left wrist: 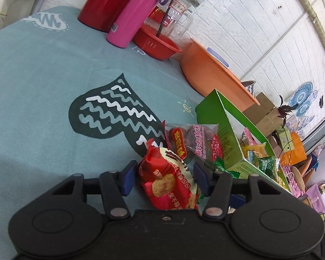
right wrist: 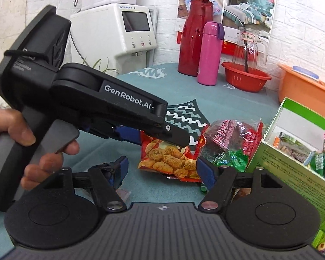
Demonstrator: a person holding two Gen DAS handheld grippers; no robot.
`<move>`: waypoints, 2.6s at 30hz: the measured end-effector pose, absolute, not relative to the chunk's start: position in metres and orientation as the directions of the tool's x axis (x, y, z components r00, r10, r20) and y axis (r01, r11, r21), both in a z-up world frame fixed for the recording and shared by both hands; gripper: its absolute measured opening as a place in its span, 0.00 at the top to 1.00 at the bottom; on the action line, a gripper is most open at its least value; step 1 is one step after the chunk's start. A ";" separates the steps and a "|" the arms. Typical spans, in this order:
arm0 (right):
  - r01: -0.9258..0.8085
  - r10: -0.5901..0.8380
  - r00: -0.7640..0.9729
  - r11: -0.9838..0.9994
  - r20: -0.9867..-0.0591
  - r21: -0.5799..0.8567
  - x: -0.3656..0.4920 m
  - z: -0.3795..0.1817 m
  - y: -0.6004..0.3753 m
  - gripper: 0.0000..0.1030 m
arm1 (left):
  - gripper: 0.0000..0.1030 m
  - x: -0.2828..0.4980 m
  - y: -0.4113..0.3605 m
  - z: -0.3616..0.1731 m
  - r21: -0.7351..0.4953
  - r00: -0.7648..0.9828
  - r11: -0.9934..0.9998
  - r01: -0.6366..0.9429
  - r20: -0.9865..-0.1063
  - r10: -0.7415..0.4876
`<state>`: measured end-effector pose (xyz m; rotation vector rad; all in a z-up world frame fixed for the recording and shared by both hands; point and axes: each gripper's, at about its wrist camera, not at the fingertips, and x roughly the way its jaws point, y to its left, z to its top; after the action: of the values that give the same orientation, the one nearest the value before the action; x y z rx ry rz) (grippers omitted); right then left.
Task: Organize snacks
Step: 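Move both grippers to the pile and grasp the red chicken-chip bag, then lift the red chicken-chip bag into the green box and release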
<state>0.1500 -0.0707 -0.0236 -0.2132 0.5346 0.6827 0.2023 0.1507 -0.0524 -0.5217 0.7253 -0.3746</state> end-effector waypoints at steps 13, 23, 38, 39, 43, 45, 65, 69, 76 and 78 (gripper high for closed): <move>-0.617 0.426 0.666 0.776 -0.612 -0.131 0.152 -0.030 -0.054 0.34 | 0.15 0.207 0.155 -0.063 -0.642 0.696 0.751 0.150 -0.471 -0.542; -0.582 0.367 0.690 0.794 -0.624 -0.177 0.152 -0.031 -0.045 0.30 | 0.00 0.204 0.157 -0.064 -0.677 0.705 0.726 0.125 -0.454 -0.545; -0.533 0.351 0.709 0.835 -0.611 -0.137 0.149 -0.033 -0.045 0.29 | 0.03 0.202 0.153 -0.063 -0.657 0.709 0.741 0.138 -0.457 -0.537; -0.531 0.349 0.712 0.836 -0.610 -0.142 0.148 -0.033 -0.045 0.31 | 0.06 0.202 0.152 -0.063 -0.647 0.708 0.749 0.139 -0.465 -0.532; -0.538 0.342 0.727 0.823 -0.595 -0.184 0.143 -0.035 -0.042 0.42 | 0.05 0.201 0.151 -0.062 -0.637 0.709 0.757 0.145 -0.467 -0.529; -0.545 0.341 0.735 0.811 -0.586 -0.211 0.139 -0.036 -0.039 0.45 | 0.05 0.197 0.151 -0.060 -0.630 0.718 0.764 0.140 -0.467 -0.517; -0.517 0.441 0.849 0.806 -0.291 -0.286 0.118 0.032 -0.105 0.64 | 0.05 0.172 0.103 0.043 -0.552 0.819 0.761 0.339 -0.225 -0.528; -0.481 0.406 0.869 0.828 -0.284 -0.289 0.135 0.034 -0.130 0.65 | 0.05 0.198 0.071 0.045 -0.545 0.792 0.746 0.382 -0.223 -0.569; -0.453 0.372 0.866 0.866 -0.333 -0.212 0.179 0.030 -0.175 0.90 | 0.15 0.235 0.024 0.042 -0.556 0.738 0.719 0.417 -0.254 -0.625; -0.466 0.387 0.850 0.870 -0.358 -0.165 0.194 0.029 -0.183 0.91 | 0.15 0.242 0.009 0.044 -0.534 0.718 0.719 0.445 -0.268 -0.643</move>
<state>0.1941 -0.1830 0.0293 -0.2510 0.3220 0.4540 0.2419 0.0088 0.0436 -0.4592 0.4619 -0.6254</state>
